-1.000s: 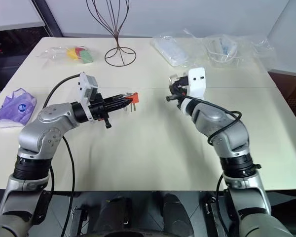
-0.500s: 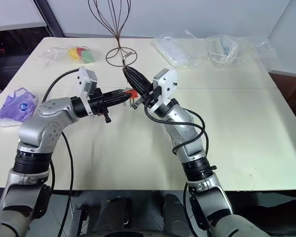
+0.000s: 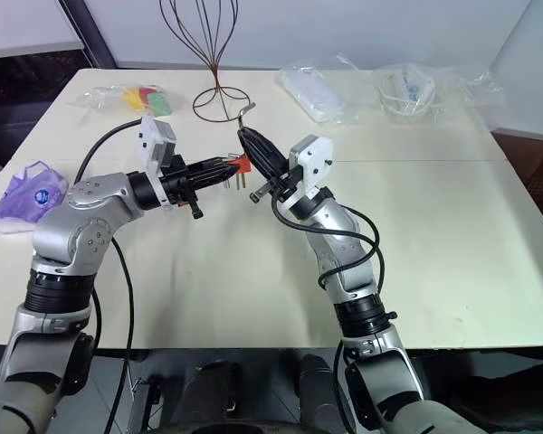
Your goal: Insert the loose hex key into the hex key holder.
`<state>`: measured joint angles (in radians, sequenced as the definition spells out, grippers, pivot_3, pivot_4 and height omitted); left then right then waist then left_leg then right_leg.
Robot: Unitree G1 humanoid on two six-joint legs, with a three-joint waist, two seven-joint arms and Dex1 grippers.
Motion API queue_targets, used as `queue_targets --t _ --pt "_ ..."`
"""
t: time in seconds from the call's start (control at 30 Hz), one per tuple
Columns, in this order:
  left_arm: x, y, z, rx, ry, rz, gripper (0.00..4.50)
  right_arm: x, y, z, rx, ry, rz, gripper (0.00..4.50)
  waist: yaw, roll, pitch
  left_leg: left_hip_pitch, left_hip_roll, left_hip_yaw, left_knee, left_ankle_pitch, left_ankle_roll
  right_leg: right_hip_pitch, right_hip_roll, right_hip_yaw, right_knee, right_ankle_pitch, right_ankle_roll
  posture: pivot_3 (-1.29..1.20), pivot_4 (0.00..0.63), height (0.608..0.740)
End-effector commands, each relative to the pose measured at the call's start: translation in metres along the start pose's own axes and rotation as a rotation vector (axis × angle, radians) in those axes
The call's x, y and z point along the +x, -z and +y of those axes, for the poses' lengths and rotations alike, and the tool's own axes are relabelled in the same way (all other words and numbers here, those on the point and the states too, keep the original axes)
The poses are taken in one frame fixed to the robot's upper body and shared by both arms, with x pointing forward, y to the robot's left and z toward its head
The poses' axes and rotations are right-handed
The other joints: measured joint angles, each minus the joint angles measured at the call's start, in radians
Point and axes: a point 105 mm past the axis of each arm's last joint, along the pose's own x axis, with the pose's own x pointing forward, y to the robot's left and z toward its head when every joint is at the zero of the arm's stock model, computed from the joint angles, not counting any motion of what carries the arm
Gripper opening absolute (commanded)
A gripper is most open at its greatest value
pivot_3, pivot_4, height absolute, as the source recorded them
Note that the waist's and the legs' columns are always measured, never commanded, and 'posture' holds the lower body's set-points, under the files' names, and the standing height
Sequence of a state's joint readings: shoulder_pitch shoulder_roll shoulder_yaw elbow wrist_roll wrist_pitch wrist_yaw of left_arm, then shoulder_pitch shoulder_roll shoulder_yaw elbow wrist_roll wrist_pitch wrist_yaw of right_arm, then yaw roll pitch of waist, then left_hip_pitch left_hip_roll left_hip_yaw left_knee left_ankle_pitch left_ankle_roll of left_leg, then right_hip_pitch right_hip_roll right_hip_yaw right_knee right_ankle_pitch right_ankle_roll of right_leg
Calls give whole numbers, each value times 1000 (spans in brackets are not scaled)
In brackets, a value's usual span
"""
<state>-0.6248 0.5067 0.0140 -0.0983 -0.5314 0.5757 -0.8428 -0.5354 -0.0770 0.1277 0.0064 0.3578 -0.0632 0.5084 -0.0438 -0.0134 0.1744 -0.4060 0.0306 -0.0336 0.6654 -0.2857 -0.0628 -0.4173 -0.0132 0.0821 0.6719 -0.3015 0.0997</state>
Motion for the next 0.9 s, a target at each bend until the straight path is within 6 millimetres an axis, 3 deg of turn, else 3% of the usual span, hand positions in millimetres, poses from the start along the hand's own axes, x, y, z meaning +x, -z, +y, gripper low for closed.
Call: queue_targets --t 0.03,0.9 --pt "0 -14 0 45 2 -40 0 2 -12 -2 -25 -2 -37 32 0 0 0 0 0 0 0 0 0 0 0 0 0 0 0 0 150 740" --pt "3 -8 -7 25 21 -33 0 13 -22 8 -27 -45 -63 32 0 0 0 0 0 0 1 0 -1 -3 0 0 8 0 0 0 150 740"
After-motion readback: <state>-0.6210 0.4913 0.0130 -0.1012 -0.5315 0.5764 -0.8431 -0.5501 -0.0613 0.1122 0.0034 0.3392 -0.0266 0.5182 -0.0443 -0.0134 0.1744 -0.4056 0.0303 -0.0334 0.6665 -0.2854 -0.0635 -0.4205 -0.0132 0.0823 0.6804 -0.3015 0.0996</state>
